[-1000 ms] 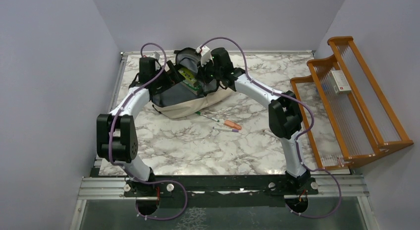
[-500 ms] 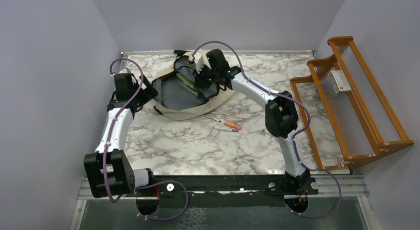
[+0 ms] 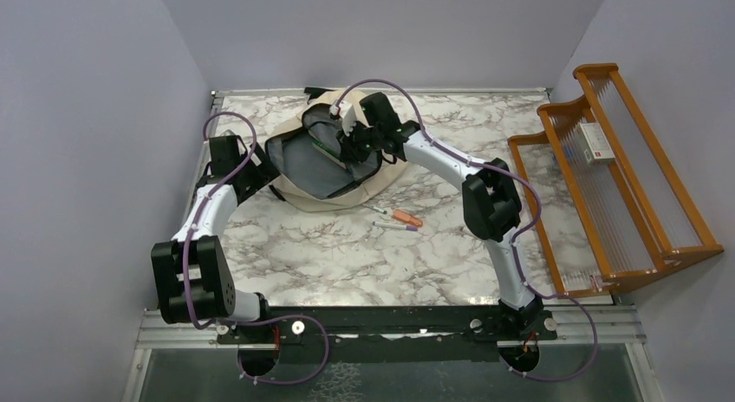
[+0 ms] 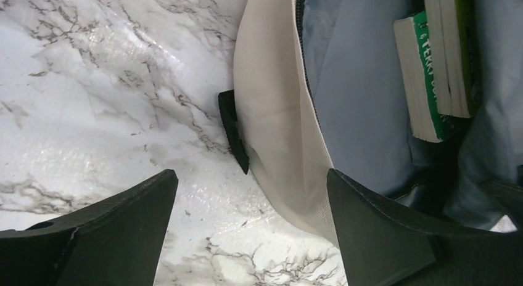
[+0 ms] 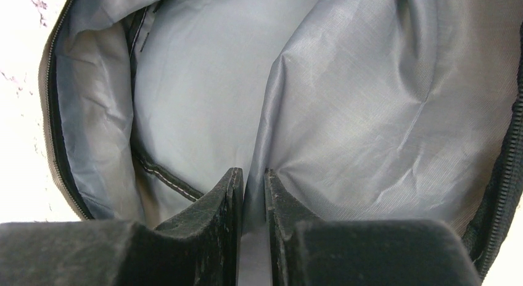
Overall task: Pack the student bag
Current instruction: Place the book in the student bag, then adjust the student bag at the center of the board.
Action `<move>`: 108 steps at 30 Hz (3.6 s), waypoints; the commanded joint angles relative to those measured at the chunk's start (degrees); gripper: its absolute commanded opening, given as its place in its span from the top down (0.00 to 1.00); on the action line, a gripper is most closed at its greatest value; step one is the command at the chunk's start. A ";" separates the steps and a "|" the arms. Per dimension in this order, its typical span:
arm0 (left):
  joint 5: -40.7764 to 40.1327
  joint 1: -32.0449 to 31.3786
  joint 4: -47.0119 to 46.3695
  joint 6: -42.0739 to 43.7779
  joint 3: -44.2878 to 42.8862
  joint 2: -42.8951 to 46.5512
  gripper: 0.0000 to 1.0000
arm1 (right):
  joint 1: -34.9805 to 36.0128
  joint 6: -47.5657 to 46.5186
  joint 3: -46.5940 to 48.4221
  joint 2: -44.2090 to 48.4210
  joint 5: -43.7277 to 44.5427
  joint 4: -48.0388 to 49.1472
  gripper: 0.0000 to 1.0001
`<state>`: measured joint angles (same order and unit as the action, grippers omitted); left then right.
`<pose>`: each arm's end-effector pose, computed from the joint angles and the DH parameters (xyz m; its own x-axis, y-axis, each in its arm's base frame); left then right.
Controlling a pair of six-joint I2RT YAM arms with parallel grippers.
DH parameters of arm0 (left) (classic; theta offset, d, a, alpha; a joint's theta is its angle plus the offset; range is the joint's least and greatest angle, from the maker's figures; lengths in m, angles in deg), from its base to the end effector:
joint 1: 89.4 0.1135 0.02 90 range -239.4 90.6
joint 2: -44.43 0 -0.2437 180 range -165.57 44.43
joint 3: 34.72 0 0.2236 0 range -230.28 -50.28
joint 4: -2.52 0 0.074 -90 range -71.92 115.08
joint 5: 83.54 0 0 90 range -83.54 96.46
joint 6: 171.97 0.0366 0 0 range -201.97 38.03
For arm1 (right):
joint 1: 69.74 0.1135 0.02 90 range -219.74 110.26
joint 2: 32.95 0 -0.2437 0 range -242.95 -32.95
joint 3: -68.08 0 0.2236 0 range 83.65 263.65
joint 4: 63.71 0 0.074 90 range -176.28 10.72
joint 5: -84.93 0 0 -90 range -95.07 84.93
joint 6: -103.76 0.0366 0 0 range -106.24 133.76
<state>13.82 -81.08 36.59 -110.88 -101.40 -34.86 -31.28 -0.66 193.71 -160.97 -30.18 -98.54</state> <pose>0.2664 0.0342 0.2239 -0.6028 -0.5727 -0.5555 -0.3975 0.8193 -0.4133 0.3653 0.3100 0.2314 -0.2526 -0.4886 -0.8352 -0.9197 0.3895 0.0503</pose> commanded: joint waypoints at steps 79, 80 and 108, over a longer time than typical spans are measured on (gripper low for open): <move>19.11 0.30 -18.25 0.79 -5.05 -9.69 1.00 | -6.73 7.69 14.56 -2.75 7.38 -5.12 0.39; 19.36 0.30 -18.27 0.70 -5.05 -9.81 1.00 | -6.73 7.58 14.25 -3.02 7.05 -4.82 0.39; 24.10 0.23 -23.03 -0.27 -3.60 -9.00 1.00 | -6.73 7.56 13.86 -7.79 5.85 -3.32 0.72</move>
<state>35.61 -80.88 16.39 -111.25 -105.51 -45.98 -38.30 7.19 206.98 -167.92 -23.79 -102.50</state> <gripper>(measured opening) 0.009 0.335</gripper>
